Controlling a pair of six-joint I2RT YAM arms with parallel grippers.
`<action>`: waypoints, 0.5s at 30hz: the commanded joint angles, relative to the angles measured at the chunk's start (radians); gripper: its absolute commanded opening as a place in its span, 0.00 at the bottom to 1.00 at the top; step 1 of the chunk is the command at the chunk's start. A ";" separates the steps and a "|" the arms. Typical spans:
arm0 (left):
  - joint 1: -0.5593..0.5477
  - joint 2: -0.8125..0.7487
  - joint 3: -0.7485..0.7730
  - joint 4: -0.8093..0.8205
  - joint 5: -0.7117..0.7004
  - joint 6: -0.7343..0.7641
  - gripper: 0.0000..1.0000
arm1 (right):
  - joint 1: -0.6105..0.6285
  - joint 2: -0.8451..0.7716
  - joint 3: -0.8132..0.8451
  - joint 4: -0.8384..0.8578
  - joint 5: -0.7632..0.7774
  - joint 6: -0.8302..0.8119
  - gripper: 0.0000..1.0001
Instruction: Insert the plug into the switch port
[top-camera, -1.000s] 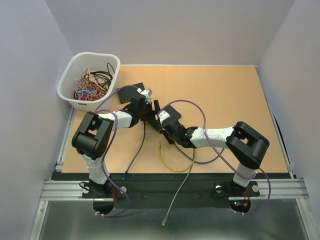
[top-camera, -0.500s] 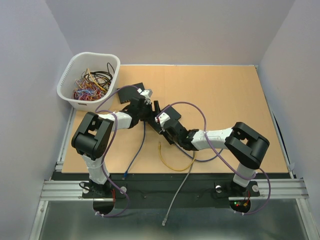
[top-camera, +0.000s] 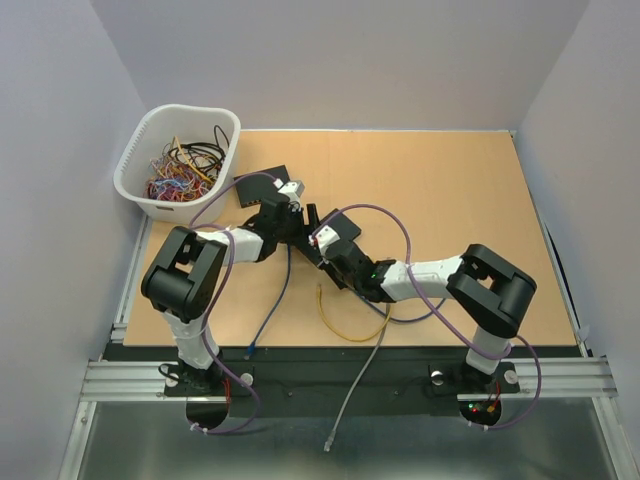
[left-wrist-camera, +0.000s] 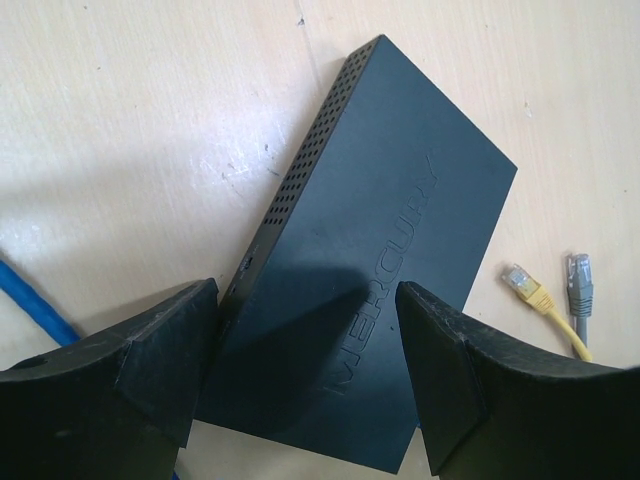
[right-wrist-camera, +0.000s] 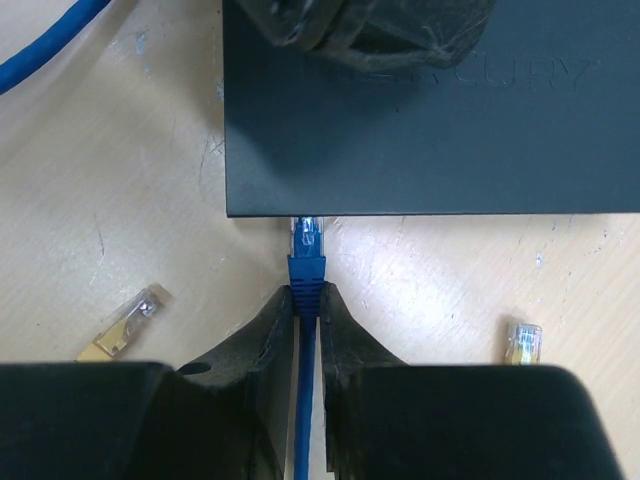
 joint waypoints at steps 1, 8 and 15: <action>-0.072 -0.020 -0.073 -0.119 0.087 -0.037 0.82 | 0.003 0.024 0.053 0.186 0.013 0.035 0.00; -0.132 -0.049 -0.116 -0.108 0.067 -0.041 0.82 | 0.003 0.055 0.130 0.183 -0.031 0.026 0.00; -0.210 -0.043 -0.098 -0.094 0.086 -0.023 0.81 | 0.003 0.087 0.236 0.175 -0.200 -0.047 0.00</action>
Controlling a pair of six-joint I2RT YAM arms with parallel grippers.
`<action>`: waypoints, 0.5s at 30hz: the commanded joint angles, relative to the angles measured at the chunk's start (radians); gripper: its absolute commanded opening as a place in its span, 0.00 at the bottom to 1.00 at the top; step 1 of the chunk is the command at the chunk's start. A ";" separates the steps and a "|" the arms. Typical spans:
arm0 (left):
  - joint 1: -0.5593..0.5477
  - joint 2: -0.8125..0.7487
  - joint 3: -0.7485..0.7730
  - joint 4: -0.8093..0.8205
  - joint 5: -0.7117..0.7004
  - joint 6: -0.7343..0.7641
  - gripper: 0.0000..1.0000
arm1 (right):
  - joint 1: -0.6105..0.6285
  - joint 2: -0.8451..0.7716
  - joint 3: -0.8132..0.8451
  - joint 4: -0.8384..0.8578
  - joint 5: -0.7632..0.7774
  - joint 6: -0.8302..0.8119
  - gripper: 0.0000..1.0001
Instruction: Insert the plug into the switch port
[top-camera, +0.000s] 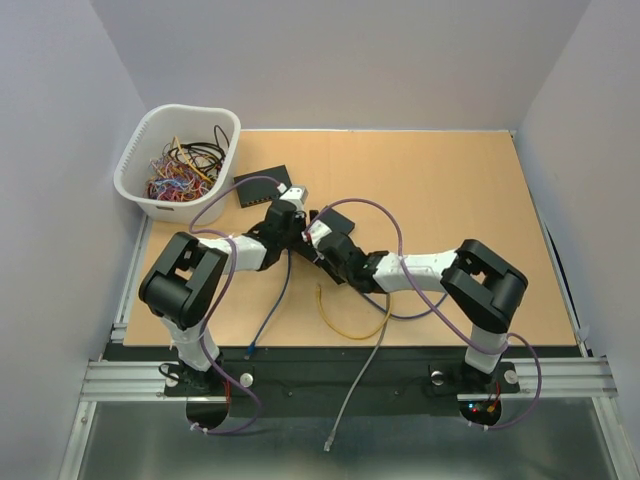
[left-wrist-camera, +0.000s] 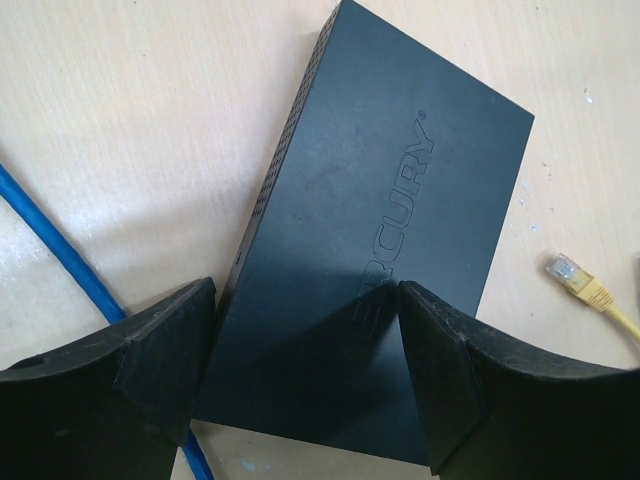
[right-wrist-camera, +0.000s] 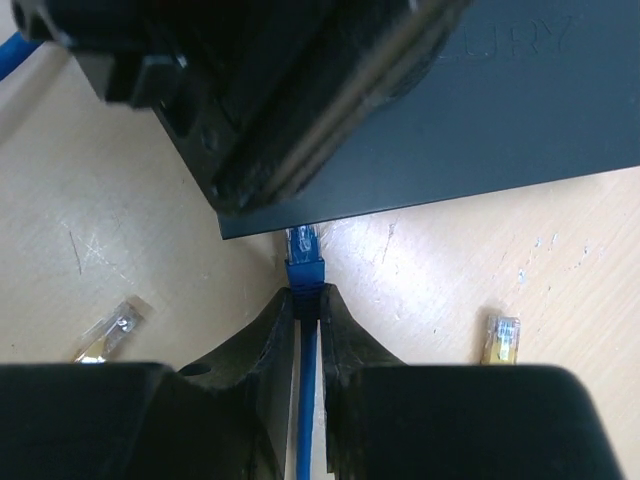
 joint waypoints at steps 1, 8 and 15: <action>-0.153 0.010 -0.026 -0.126 0.265 -0.081 0.81 | 0.005 0.044 0.149 0.274 -0.177 -0.034 0.00; -0.215 0.033 -0.019 -0.072 0.377 -0.054 0.80 | 0.005 0.036 0.149 0.358 -0.272 -0.083 0.00; -0.267 0.091 -0.016 -0.019 0.525 -0.012 0.79 | 0.005 -0.076 0.066 0.498 -0.344 -0.077 0.01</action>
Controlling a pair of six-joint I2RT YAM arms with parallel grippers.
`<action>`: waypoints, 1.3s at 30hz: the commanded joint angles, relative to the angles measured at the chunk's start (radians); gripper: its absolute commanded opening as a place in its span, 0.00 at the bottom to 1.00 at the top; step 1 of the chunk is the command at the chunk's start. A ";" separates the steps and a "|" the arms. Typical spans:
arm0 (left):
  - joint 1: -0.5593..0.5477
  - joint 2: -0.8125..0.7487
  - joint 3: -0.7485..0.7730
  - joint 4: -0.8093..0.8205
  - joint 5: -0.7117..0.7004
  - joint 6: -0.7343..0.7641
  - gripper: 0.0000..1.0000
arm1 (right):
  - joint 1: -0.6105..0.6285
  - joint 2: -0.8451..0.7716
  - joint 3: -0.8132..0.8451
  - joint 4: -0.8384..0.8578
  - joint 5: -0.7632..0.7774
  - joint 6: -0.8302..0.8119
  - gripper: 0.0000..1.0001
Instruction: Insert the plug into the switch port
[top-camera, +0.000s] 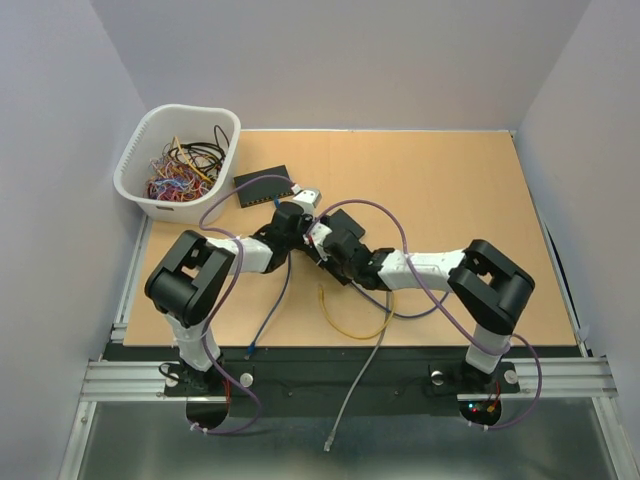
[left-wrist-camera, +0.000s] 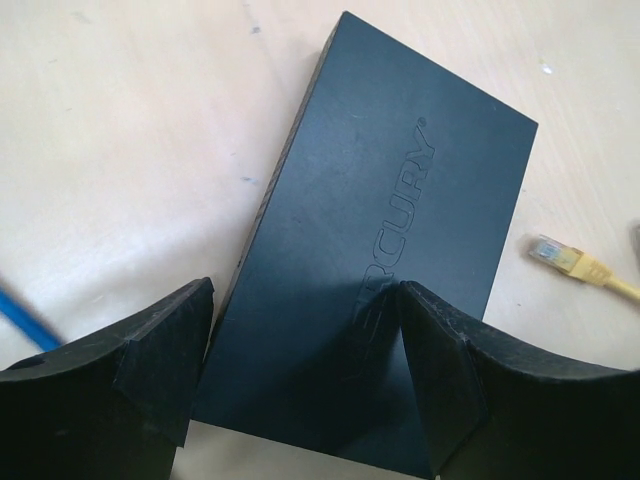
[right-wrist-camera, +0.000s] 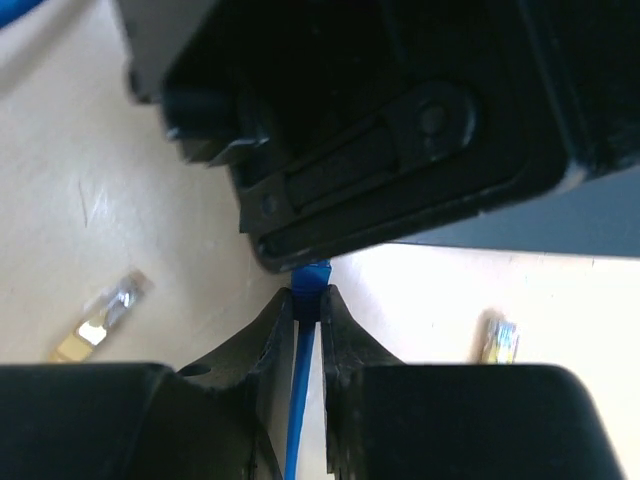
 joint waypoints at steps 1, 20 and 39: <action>-0.216 0.074 -0.021 -0.079 0.541 -0.130 0.79 | 0.033 -0.080 0.023 0.618 -0.218 0.013 0.01; -0.165 0.158 0.123 -0.189 0.428 -0.164 0.79 | -0.010 0.038 0.099 0.533 0.009 0.198 0.00; -0.031 0.048 0.057 -0.281 0.279 -0.219 0.79 | -0.032 0.021 0.112 0.308 0.205 0.192 0.31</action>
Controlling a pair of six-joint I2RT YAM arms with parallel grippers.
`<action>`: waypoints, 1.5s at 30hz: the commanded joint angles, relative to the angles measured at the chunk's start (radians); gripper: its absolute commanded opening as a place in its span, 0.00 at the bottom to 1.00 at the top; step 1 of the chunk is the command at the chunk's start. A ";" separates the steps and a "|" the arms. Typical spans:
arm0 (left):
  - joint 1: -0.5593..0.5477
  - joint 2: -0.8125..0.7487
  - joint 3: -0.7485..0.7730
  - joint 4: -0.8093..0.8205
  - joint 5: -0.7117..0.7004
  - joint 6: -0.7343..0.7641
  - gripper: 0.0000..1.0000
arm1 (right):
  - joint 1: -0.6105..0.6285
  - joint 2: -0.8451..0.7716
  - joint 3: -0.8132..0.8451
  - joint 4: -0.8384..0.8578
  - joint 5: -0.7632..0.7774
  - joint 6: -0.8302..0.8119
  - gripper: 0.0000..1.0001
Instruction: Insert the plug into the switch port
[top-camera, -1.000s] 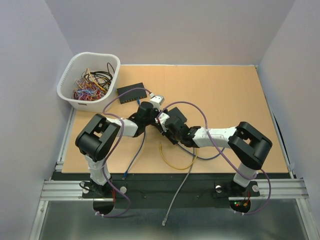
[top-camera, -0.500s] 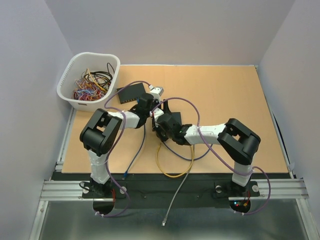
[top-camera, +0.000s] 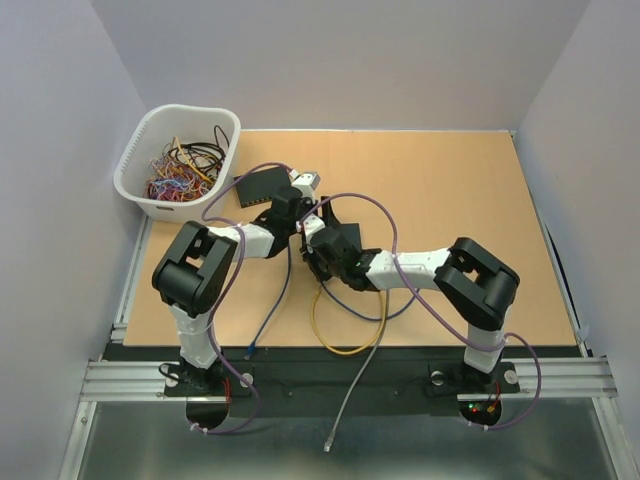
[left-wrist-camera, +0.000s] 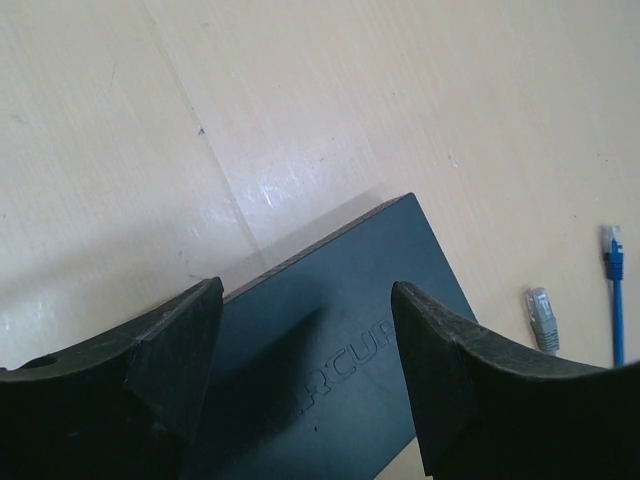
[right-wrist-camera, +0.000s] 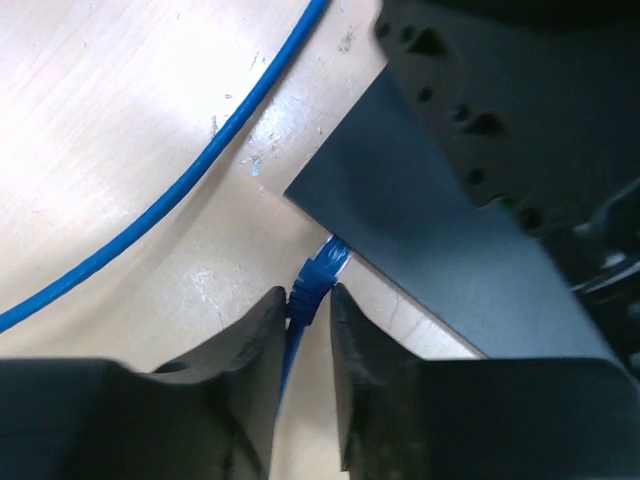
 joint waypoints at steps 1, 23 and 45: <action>-0.075 -0.061 -0.103 -0.294 0.104 -0.106 0.79 | -0.061 -0.048 0.060 0.158 0.165 -0.068 0.33; 0.035 -0.238 -0.143 -0.289 -0.034 -0.189 0.82 | -0.203 -0.441 -0.233 -0.169 0.245 0.167 0.62; 0.038 -0.367 -0.147 -0.340 -0.074 -0.168 0.82 | -0.210 -0.415 -0.285 -0.345 0.029 0.233 0.50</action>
